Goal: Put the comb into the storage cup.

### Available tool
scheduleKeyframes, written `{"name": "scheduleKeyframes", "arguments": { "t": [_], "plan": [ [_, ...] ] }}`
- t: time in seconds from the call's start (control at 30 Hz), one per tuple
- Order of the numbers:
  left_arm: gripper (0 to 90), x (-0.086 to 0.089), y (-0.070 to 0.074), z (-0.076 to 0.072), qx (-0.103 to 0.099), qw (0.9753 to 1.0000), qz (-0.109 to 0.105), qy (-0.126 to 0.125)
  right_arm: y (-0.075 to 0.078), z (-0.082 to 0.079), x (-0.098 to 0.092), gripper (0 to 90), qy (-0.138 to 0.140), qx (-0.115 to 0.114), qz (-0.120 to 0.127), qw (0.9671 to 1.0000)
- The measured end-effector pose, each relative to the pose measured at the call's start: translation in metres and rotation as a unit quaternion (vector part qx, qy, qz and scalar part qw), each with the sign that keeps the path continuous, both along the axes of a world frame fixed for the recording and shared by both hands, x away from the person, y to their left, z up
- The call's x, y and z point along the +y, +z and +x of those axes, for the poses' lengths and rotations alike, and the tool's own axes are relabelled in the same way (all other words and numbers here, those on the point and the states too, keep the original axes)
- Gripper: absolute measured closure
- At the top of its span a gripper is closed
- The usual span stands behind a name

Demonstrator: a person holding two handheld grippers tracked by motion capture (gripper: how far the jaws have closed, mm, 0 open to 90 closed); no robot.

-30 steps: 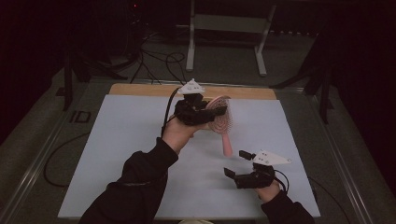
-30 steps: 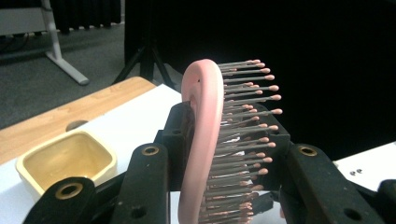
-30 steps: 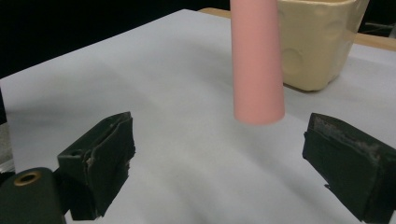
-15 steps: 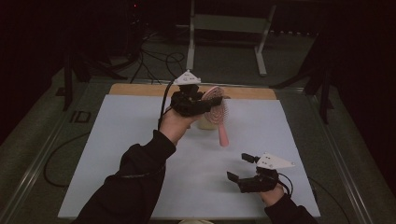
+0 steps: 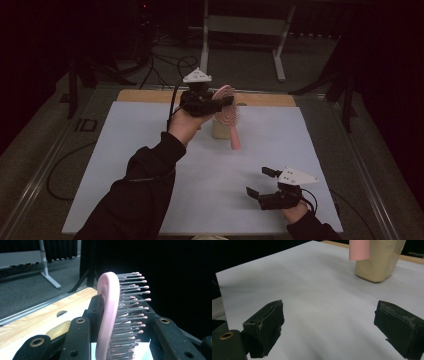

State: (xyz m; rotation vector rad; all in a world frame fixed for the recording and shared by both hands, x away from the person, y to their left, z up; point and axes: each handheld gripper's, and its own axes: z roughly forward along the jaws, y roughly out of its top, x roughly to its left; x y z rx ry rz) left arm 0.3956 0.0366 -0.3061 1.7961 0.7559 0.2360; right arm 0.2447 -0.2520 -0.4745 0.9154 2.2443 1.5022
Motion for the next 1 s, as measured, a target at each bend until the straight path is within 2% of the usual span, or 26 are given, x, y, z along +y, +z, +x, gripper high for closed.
{"name": "scheduleKeyframes", "arguments": {
  "t": [0.27,0.37,0.67,1.0],
  "plan": [
    [65.6,0.001,0.000,0.010,-0.004,1.0000,0.003,0.008,-0.002,0.001,-0.004,8.8,0.001,-0.010,-0.006,0.9999],
    [65.6,0.002,0.001,0.013,-0.005,0.9999,0.002,0.013,-0.004,0.002,-0.006,8.8,-0.002,-0.006,-0.008,1.0000],
    [65.7,0.005,0.010,0.028,-0.009,0.9996,-0.008,0.025,-0.004,0.003,-0.008,8.8,-0.004,-0.008,-0.001,1.0000],
    [65.6,0.005,0.020,0.042,-0.022,0.9990,-0.011,0.036,-0.003,0.002,-0.007,8.9,-0.003,-0.009,0.000,1.0000]
  ]
}}
